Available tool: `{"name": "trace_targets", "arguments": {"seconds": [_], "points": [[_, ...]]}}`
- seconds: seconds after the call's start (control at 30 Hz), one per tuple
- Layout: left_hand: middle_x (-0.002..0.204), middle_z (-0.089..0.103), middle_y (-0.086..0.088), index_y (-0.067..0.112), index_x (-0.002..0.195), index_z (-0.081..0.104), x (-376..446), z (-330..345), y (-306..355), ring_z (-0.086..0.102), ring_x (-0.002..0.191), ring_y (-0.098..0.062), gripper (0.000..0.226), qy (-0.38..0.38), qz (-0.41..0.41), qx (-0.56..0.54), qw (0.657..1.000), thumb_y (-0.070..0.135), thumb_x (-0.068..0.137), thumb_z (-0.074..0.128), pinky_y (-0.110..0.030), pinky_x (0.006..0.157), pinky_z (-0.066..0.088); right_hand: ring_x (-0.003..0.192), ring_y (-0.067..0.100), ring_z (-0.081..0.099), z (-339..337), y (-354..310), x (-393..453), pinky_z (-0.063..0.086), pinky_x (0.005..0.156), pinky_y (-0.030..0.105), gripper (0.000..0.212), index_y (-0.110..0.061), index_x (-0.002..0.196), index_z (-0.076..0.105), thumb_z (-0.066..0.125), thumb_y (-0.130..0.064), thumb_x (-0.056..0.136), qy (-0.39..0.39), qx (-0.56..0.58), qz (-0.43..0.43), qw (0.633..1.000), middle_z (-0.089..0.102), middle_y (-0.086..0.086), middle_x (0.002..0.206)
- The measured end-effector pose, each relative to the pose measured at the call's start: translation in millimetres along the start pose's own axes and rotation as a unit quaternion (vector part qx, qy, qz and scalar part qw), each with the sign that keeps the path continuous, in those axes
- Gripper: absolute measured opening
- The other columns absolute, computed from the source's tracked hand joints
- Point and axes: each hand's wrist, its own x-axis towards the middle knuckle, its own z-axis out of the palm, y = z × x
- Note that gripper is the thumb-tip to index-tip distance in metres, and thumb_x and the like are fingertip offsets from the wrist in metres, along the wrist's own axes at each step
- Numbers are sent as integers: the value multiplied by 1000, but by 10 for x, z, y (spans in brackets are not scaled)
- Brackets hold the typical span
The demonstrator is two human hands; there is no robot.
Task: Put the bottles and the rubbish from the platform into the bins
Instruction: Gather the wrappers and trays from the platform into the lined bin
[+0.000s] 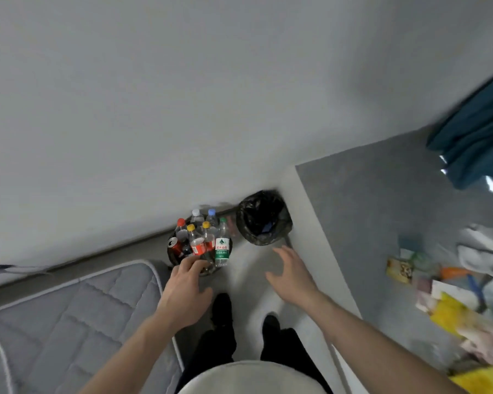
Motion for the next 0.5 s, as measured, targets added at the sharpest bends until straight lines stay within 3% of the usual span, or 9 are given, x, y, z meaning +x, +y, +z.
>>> {"name": "trace_targets", "arguments": {"seconds": [0.3,0.5], "points": [[160,25,8,37,145,43,-159,-350,1459,28,147,-24,65,-32,226,112,967,50,82,54,-41,120,30,153,14,15,-660,706,-1193,19,122,29,69,-28,154,36,61,-42,91,133,76,56,987,16,-4,166],[161,24,10,35,147,43,-277,-205,2462,31,143,-25,65,-37,321,169,931,44,84,59,-38,118,32,154,15,13,-879,1424,-1881,17,122,27,69,-27,154,34,61,-42,93,201,115,102,967,14,-2,167]]}}
